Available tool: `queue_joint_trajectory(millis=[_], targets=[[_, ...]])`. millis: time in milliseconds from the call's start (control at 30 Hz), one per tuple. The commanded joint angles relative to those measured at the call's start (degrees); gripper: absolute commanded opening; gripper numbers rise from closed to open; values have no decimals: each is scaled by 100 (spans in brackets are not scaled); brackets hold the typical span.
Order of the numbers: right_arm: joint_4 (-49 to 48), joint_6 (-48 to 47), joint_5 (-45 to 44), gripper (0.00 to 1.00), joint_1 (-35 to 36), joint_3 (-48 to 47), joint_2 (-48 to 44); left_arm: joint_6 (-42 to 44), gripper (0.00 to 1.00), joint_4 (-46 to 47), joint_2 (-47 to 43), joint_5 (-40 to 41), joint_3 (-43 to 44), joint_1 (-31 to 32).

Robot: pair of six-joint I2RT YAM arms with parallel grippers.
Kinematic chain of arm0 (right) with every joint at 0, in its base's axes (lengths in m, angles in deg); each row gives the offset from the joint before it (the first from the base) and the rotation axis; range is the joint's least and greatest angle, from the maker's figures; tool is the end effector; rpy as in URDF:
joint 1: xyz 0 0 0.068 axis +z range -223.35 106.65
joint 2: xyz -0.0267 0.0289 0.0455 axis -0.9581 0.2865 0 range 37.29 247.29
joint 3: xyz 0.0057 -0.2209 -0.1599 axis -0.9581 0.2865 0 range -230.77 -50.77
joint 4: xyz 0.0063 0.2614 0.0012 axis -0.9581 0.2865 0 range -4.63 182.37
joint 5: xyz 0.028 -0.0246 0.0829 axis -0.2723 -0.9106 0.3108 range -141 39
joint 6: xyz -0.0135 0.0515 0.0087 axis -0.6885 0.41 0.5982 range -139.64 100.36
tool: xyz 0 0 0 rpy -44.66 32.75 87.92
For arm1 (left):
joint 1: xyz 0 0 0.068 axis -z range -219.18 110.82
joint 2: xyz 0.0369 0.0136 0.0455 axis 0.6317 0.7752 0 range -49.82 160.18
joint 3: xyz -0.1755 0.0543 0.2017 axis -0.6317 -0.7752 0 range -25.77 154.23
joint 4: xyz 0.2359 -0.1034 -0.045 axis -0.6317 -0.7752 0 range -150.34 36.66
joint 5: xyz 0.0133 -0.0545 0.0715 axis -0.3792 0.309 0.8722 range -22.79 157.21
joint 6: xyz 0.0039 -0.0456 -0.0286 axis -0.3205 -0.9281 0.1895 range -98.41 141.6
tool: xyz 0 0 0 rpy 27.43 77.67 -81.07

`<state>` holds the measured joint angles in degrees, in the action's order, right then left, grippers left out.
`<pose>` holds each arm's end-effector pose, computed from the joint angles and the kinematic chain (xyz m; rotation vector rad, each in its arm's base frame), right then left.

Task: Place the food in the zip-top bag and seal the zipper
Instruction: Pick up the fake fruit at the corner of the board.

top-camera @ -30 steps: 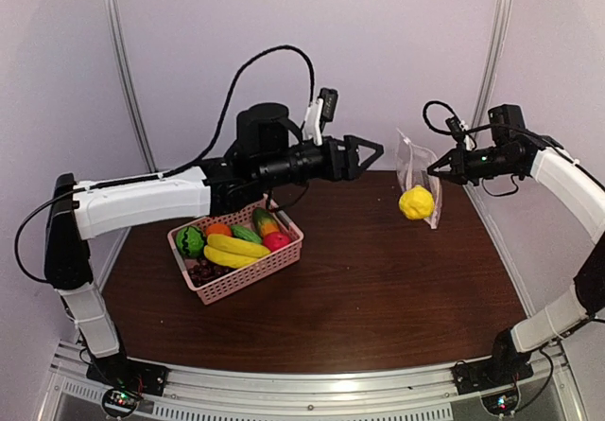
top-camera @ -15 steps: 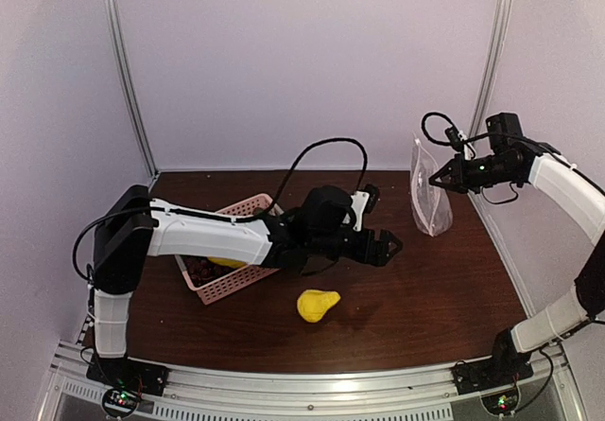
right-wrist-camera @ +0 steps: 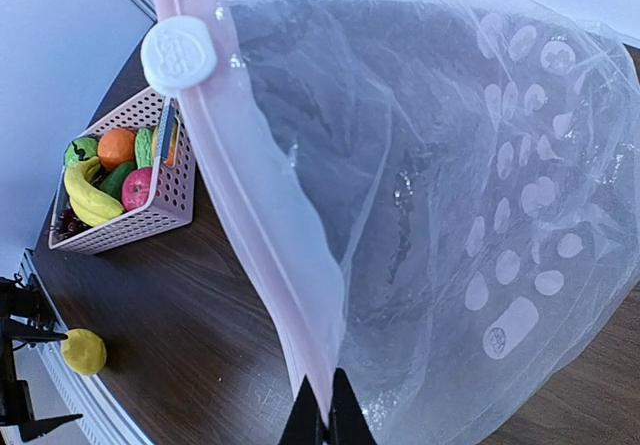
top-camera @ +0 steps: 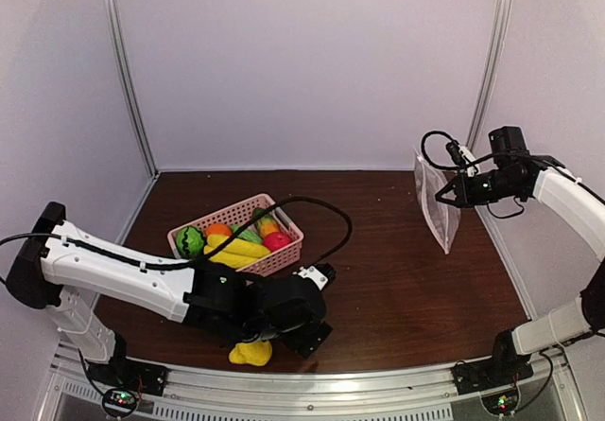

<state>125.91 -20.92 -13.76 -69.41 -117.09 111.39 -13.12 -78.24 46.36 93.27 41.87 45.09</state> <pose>0.2646 0.0399 0.3172 -0.4022 2.3004 0.8006 0.0512 -0.3521 0.2265 0.8422 2.2638 -0.4024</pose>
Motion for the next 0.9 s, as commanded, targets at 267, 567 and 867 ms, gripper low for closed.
queue_joint_trajectory(millis=[267,567,867], targets=[[-38,-212,21,0,17,149,-313,-3792,98,-2742,-1123,-240,-1465,756],[11,-204,-45,0,16,207,-515,-3290,97,-1847,-904,-902,-1828,727],[113,-241,-216,0,34,155,-579,-3299,74,-1936,-910,-612,-1679,728]])
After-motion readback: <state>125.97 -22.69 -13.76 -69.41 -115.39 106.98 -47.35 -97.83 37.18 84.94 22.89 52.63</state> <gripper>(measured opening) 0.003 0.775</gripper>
